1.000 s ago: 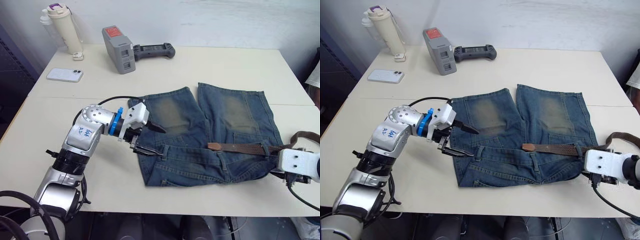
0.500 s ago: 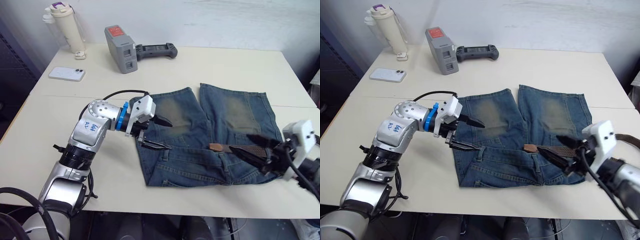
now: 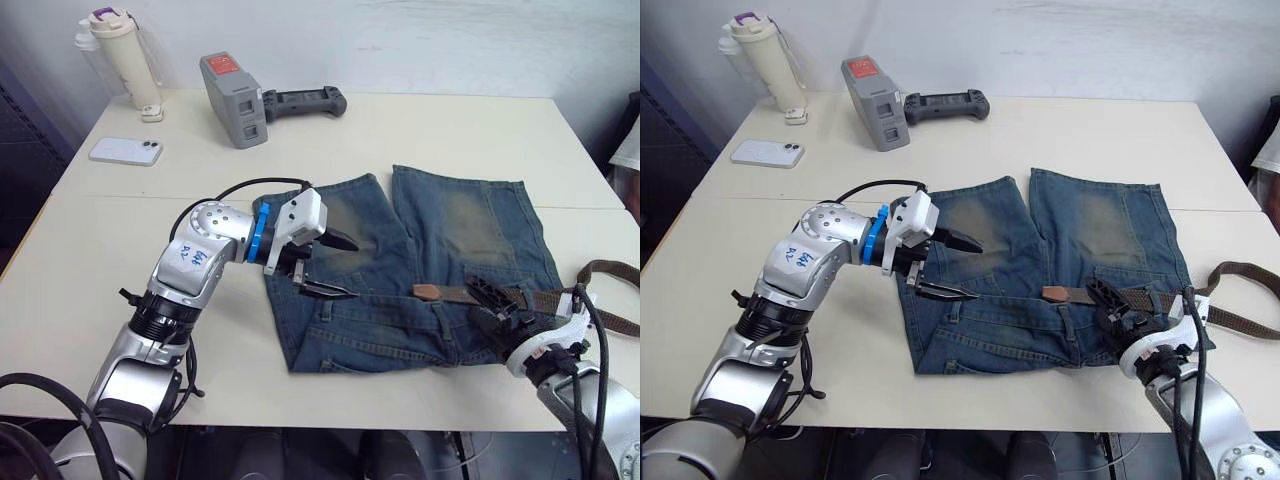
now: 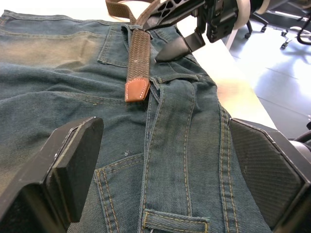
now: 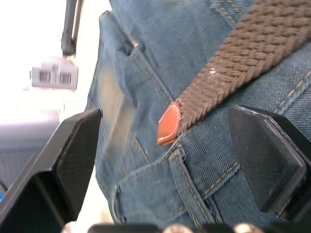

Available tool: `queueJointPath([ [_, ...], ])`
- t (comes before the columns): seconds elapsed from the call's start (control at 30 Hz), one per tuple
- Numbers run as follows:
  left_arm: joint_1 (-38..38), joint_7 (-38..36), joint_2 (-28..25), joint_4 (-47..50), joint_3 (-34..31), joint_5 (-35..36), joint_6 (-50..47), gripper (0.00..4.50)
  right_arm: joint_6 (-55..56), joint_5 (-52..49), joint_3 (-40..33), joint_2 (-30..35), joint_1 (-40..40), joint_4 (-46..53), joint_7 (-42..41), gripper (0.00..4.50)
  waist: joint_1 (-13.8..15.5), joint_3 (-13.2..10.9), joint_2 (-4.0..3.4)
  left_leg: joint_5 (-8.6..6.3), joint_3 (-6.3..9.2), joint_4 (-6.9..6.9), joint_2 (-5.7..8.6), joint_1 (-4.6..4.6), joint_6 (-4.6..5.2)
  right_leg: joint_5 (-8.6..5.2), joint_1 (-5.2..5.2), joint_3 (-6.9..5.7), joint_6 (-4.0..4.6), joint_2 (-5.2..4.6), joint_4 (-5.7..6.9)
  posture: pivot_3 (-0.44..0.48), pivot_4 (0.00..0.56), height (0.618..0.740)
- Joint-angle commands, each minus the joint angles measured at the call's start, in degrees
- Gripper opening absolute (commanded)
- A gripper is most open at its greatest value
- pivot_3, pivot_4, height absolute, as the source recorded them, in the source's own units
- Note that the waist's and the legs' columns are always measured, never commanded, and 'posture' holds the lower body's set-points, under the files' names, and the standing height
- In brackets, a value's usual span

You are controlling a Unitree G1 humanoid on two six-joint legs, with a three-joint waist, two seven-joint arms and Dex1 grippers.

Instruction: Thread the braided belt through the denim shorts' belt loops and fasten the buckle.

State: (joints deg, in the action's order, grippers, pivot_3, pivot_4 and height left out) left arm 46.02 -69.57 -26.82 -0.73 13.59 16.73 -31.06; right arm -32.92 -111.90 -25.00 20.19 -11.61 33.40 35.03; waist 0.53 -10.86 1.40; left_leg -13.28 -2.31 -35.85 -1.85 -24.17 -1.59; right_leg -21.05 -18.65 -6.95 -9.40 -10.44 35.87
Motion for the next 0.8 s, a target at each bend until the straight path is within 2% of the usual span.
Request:
queueJointPath([
  [0.03,0.39,0.16,-0.04,1.69,-0.10,0.83,0.45,4.50,3.51,-1.10,0.44,-1.03,0.37,1.73,1.23,4.40,0.01,0.01,-0.03,0.00,0.00,0.01,0.00,0.00,0.00,0.00,-0.01,0.01,0.00,0.00,0.00,0.000,0.150,0.740],
  [0.4,0.22,0.38,-0.36,2.91,0.03,0.91,-0.07,4.50,8.89,0.02,0.87,-0.78,1.13,-3.35,2.57,4.40,0.04,0.02,-0.04,0.00,-0.05,0.02,0.00,0.00,0.00,0.00,-0.04,0.06,0.00,0.00,0.01,0.000,0.150,0.740],
  [0.8,0.54,0.88,-0.86,2.86,0.34,0.57,0.33,4.50,12.41,6.37,3.23,-5.95,5.63,-9.95,1.72,4.40,-0.24,0.02,-0.05,0.00,-0.06,0.00,-0.01,0.02,0.00,0.00,-0.03,0.08,0.00,0.00,0.03,0.000,0.150,0.740],
])
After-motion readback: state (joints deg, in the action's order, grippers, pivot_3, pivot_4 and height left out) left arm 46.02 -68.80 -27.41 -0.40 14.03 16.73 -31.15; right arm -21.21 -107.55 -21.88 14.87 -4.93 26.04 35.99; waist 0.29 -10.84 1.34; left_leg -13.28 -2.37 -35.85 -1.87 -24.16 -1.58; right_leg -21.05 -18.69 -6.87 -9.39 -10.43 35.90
